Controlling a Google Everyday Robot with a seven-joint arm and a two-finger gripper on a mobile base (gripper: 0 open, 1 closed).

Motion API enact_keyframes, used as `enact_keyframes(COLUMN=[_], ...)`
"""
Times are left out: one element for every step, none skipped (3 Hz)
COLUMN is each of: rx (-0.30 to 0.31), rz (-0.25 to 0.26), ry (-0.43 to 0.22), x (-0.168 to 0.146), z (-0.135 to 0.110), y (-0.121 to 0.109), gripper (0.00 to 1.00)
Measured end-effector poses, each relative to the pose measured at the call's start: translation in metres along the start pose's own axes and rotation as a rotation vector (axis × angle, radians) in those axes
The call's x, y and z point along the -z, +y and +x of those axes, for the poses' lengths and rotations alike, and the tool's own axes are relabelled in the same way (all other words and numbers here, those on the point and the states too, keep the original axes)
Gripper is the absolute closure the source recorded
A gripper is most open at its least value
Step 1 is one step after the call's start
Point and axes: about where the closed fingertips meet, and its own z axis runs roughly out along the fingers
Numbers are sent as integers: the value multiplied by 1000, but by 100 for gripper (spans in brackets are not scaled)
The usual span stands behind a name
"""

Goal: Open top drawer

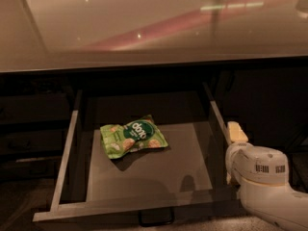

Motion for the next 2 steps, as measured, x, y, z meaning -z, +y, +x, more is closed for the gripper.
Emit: enact_keyframes(rx=[0,0], rz=[0,0], ry=[0,0], x=[0,0], z=[0,-4], y=[0,-1], gripper=[0,0])
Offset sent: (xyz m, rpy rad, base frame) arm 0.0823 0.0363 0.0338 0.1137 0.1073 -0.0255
